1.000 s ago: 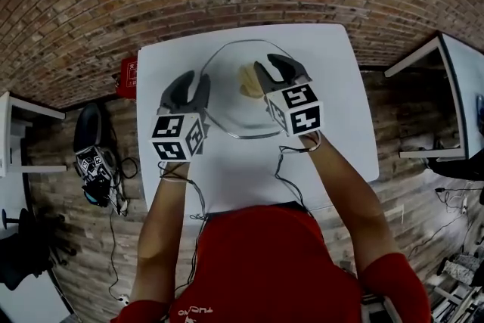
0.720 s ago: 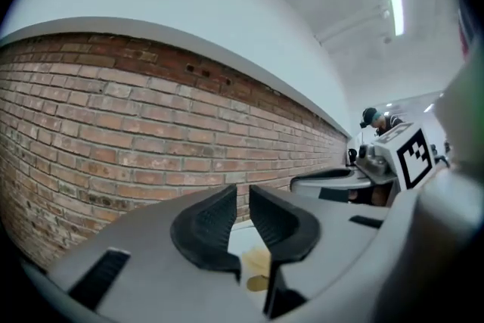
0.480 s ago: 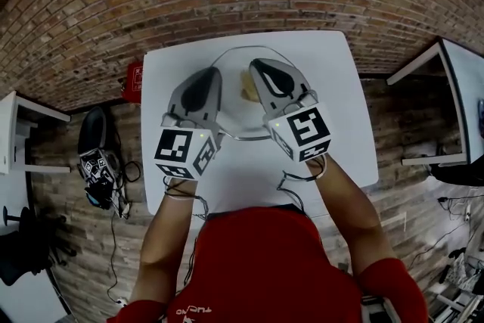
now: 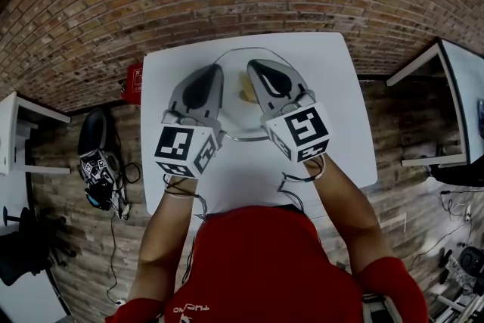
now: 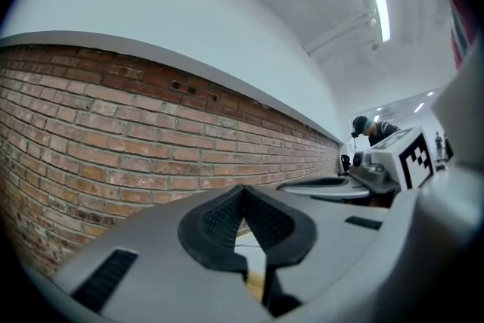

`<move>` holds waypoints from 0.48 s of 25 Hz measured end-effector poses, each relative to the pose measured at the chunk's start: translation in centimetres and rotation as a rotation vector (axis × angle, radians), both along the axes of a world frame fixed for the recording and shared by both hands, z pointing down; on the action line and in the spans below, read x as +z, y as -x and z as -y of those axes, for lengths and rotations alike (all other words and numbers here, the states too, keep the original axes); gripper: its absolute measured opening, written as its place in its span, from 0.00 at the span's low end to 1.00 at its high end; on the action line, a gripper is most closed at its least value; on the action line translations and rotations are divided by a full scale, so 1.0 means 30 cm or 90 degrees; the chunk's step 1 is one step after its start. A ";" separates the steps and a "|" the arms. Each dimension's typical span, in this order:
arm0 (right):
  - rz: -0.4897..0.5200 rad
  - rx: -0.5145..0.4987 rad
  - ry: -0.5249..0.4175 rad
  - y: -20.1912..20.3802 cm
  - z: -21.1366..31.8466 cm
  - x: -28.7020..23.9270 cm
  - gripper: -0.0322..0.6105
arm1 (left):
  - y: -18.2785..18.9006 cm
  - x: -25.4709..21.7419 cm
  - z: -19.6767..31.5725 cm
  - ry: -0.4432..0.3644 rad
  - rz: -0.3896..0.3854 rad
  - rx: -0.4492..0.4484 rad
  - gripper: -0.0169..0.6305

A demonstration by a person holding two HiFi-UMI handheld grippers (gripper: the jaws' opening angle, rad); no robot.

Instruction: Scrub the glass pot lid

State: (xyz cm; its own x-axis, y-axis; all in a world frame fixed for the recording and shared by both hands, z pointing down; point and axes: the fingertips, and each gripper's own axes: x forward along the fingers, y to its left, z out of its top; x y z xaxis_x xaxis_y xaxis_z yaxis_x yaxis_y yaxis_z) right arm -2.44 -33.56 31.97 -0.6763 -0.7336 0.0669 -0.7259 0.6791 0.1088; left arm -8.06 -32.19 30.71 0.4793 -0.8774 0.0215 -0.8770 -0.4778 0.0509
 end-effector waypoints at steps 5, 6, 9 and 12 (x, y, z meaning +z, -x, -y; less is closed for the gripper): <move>-0.001 0.010 0.007 -0.021 0.008 0.005 0.10 | -0.010 0.002 0.001 0.004 -0.004 0.004 0.05; -0.001 0.011 0.008 -0.024 0.008 0.005 0.10 | -0.011 0.002 0.001 0.004 -0.004 0.005 0.05; -0.003 0.011 0.006 -0.025 0.009 0.004 0.10 | -0.011 0.003 0.003 0.004 -0.005 0.005 0.05; -0.005 0.012 0.005 -0.026 0.007 0.001 0.10 | -0.011 0.001 0.003 0.005 -0.006 0.005 0.05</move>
State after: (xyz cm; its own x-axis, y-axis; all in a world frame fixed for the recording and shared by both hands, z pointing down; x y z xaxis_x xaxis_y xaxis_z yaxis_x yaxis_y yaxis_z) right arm -1.67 -33.76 32.00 -0.6616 -0.7458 0.0774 -0.7380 0.6660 0.1088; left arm -7.73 -32.28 30.73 0.4866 -0.8733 0.0235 -0.8725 -0.4846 0.0622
